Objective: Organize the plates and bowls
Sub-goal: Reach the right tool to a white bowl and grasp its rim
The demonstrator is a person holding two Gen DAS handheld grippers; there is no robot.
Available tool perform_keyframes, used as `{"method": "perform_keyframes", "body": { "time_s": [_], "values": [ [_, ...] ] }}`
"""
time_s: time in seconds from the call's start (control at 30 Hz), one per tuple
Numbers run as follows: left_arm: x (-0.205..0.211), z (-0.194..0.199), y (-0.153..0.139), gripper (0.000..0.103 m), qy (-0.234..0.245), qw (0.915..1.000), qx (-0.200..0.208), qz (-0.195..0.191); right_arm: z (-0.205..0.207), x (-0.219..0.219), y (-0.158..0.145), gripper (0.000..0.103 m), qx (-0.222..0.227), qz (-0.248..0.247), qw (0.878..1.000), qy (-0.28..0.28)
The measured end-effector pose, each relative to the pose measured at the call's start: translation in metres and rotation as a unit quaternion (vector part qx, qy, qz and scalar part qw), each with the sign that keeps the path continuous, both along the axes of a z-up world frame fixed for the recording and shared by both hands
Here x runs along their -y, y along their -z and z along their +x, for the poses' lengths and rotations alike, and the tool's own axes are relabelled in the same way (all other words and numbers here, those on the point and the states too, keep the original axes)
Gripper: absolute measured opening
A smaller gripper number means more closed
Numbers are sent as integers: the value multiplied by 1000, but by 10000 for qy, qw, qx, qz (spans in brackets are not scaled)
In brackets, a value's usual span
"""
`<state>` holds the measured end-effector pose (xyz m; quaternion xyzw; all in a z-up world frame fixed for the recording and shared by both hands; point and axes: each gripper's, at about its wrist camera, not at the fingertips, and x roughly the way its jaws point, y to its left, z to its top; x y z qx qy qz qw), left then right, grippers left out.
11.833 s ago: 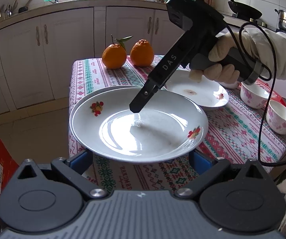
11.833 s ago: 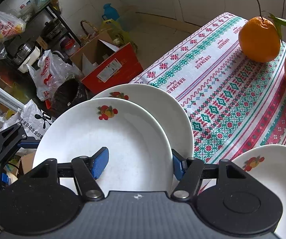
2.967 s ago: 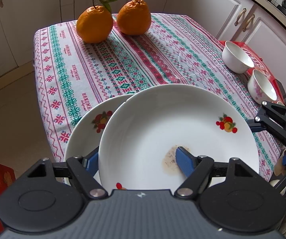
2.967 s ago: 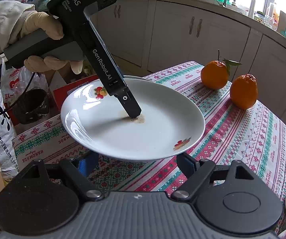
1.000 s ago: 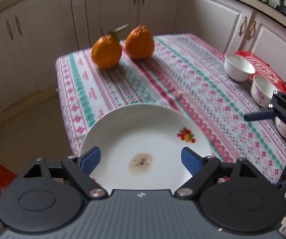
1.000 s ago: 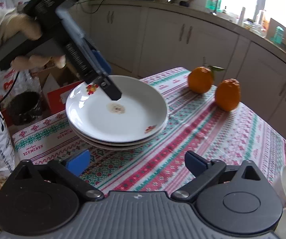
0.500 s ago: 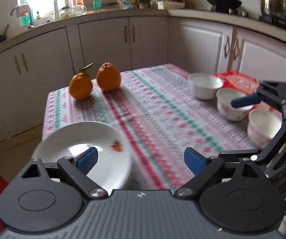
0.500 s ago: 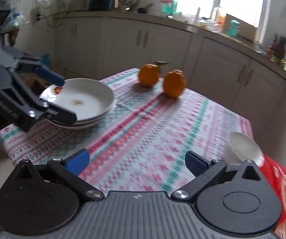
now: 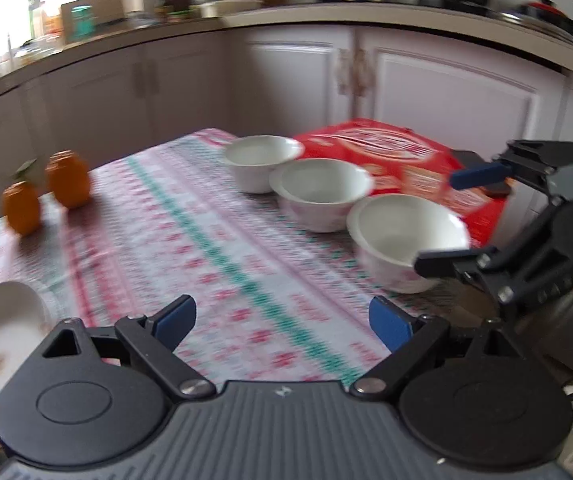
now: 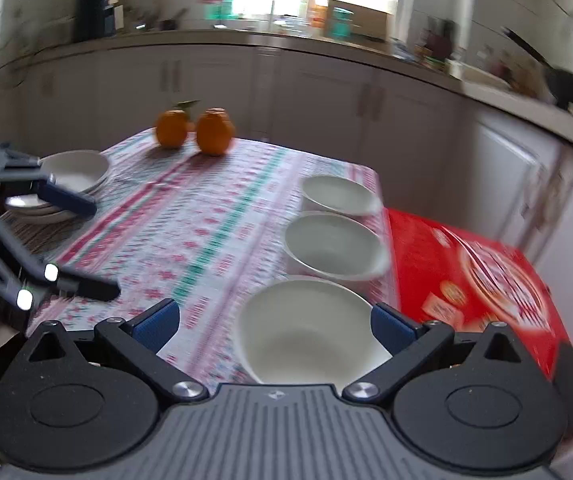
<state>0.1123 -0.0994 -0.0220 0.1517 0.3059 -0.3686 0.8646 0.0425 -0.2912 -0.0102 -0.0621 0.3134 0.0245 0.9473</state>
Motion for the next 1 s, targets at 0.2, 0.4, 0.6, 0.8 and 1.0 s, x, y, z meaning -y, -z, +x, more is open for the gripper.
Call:
{"method": "perform_keyframes", "body": {
  "time_s": [0.2,0.4,0.6,0.8,1.0],
  "values": [
    [41,-11,19,93,642,9977,103,167,2,31,12,103,-76,428,9984,347],
    [69,-12,33,93,938,9953,56,216,15,43,20,100,-309,660,9971,239],
    [81,-11,39,92,1023,9947,-23,92,38,59,30,90,-792,1052,9910,244],
    [88,-12,40,90,1065,9943,57,8,48,64,31,88,-1023,944,9902,100],
    [91,-9,43,84,1070,9942,-73,-93,57,67,33,86,-1172,1051,9875,48]
  ]
}}
